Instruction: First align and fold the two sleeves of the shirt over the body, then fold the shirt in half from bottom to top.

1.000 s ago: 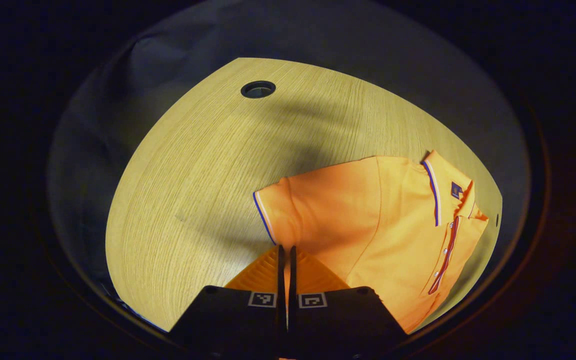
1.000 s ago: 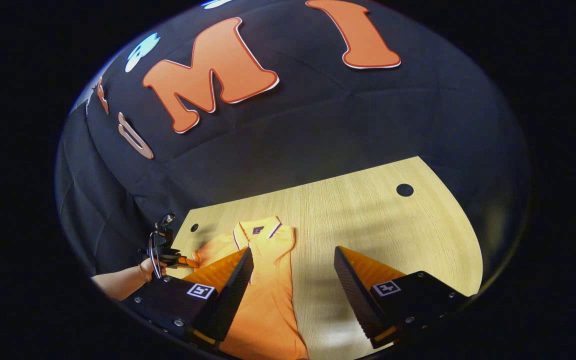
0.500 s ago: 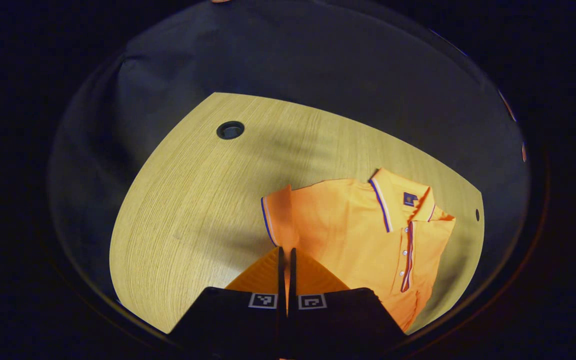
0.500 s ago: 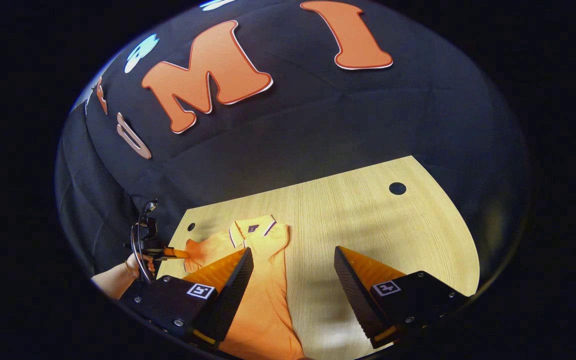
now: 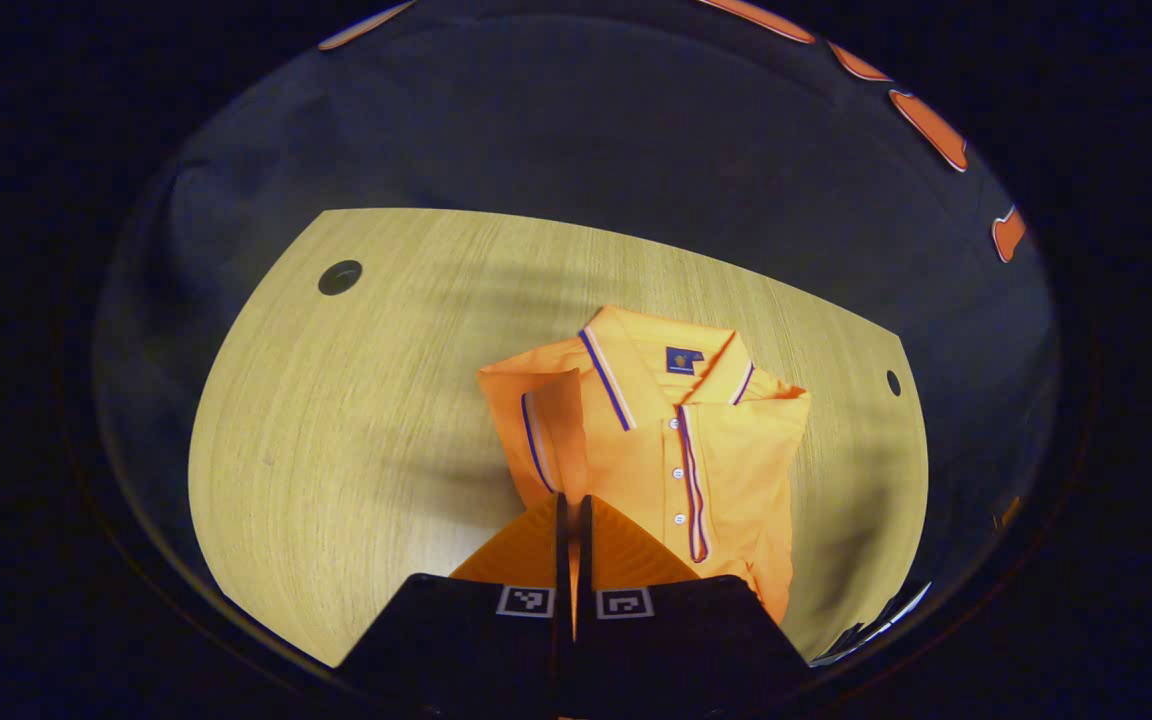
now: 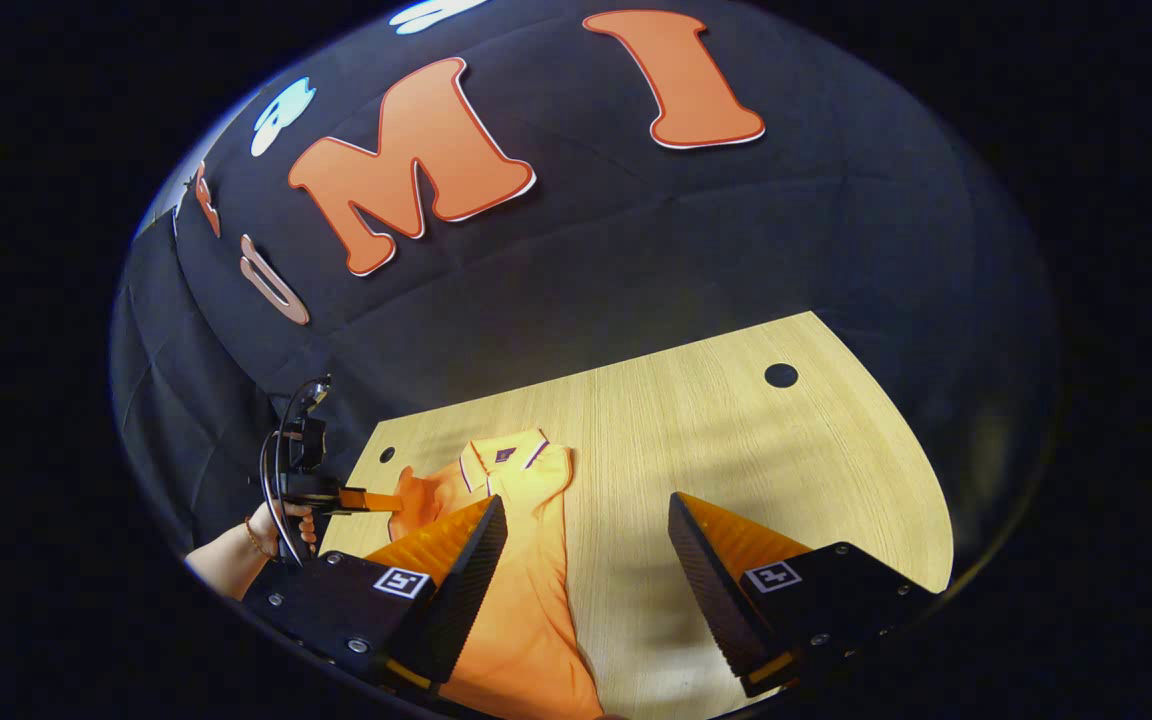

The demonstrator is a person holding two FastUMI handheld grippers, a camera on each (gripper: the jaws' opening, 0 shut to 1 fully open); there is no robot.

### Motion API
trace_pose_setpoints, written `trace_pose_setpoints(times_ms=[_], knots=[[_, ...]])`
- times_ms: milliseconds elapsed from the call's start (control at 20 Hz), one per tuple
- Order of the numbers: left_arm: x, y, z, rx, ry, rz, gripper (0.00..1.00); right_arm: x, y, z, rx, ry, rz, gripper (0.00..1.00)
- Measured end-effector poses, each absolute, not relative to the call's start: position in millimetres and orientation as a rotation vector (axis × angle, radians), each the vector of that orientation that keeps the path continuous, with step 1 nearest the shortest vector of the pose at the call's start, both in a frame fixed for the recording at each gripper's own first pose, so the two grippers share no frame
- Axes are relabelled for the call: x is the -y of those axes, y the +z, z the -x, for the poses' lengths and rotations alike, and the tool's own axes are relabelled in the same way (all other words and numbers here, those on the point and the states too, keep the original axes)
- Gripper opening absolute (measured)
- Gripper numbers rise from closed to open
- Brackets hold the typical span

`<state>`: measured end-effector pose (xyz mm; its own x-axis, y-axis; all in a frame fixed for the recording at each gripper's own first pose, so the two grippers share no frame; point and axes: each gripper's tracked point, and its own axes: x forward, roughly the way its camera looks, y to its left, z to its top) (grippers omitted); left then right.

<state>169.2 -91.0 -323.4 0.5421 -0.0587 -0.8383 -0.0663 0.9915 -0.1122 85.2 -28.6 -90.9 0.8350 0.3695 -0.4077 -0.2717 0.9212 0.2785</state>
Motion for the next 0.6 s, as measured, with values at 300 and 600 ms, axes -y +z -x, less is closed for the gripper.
trace_pose_setpoints(times_ms=[300,600], knots=[[159.4,-334.8,-174.8,-1.01,-0.097,0.197,0.06,45.1,-98.1,-74.4,-0.485,0.322,-0.216,0.99],[193.4,-322.6,-158.9,-1.009,-0.216,0.197,0.72,46.9,-105.8,-64.6,-0.503,0.31,-0.2,0.99]])
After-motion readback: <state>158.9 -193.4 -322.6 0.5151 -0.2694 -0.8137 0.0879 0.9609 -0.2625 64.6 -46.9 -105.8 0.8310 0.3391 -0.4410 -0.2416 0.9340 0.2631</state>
